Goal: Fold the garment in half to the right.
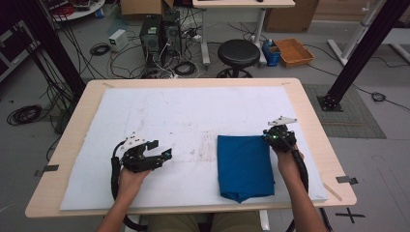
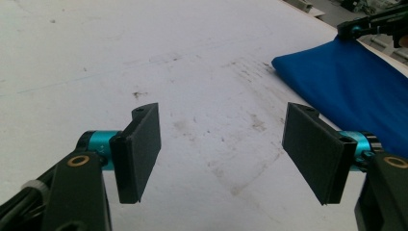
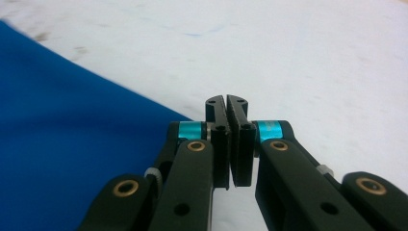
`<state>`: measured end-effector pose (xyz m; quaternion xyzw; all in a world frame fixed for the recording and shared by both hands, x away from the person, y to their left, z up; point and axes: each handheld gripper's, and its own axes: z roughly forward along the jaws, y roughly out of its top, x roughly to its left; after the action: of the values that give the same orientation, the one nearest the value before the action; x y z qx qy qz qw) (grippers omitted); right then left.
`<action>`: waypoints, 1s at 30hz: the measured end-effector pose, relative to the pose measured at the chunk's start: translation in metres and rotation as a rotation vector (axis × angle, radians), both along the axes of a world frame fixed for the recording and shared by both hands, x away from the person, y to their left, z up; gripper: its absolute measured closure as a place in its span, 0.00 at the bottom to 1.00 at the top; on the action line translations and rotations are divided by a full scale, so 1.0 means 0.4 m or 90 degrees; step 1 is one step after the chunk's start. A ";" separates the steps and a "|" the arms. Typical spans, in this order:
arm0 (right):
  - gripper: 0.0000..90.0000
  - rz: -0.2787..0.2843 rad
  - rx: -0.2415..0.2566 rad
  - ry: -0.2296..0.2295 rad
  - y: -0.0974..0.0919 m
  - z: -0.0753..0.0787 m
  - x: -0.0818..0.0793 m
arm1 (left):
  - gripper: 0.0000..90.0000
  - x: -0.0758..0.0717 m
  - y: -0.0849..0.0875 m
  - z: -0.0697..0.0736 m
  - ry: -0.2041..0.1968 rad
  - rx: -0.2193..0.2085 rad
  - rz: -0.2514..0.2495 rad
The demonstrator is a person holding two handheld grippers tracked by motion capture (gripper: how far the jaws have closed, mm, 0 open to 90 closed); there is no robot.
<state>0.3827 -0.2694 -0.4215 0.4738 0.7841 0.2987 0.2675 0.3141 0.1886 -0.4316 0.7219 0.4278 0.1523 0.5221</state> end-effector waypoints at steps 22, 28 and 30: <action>0.65 0.144 0.047 0.058 0.084 0.001 -0.019 | 0.33 0.003 -0.002 -0.002 0.006 0.001 -0.006; 0.86 0.375 0.112 0.108 0.151 0.036 -0.172 | 0.33 0.003 -0.004 -0.002 0.008 0.001 -0.003; 0.89 0.450 0.107 0.153 0.182 0.021 -0.207 | 0.33 0.001 -0.003 0.001 0.006 0.002 -0.003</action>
<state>0.3001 -0.1966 -0.4129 0.2261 0.8976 0.3782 0.0140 0.3144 0.1873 -0.4311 0.7246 0.4283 0.1478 0.5193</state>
